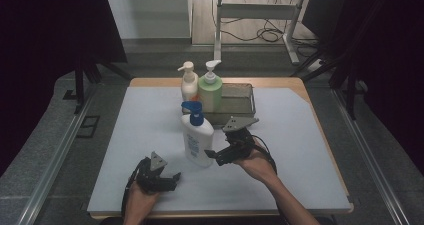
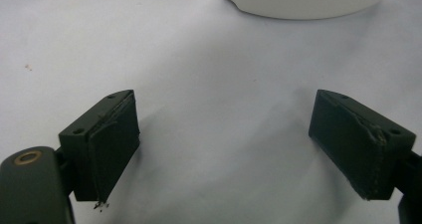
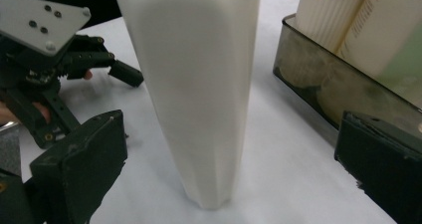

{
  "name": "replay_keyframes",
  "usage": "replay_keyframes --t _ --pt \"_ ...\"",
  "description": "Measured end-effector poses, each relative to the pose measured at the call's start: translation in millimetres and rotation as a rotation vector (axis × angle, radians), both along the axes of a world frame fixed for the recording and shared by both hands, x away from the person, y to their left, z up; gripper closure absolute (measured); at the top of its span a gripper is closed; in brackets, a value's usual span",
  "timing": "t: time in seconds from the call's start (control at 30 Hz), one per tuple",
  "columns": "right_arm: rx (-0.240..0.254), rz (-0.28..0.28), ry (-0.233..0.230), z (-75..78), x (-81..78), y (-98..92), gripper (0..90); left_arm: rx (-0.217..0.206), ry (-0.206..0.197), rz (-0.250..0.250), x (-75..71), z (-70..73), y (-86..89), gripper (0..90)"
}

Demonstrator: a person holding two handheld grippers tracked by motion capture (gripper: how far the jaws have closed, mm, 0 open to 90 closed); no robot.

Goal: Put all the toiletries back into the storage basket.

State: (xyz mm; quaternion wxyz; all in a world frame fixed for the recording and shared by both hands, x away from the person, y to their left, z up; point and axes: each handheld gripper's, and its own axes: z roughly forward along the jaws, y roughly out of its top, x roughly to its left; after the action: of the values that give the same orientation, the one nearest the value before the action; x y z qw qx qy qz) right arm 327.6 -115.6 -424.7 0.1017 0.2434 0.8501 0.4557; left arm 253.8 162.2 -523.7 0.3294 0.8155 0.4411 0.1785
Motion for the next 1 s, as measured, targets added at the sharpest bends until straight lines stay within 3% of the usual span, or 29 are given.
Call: replay_keyframes --t 0.63,1.0 --pt "-0.018 0.019 -0.038 5.8 10.8 30.7 6.6 -0.018 0.016 0.000 1.7 -0.7 1.5 12.7" --pt "-0.021 0.031 -0.037 5.9 16.4 45.5 18.0 -0.017 0.016 0.000 1.7 -0.7 1.5 12.7"
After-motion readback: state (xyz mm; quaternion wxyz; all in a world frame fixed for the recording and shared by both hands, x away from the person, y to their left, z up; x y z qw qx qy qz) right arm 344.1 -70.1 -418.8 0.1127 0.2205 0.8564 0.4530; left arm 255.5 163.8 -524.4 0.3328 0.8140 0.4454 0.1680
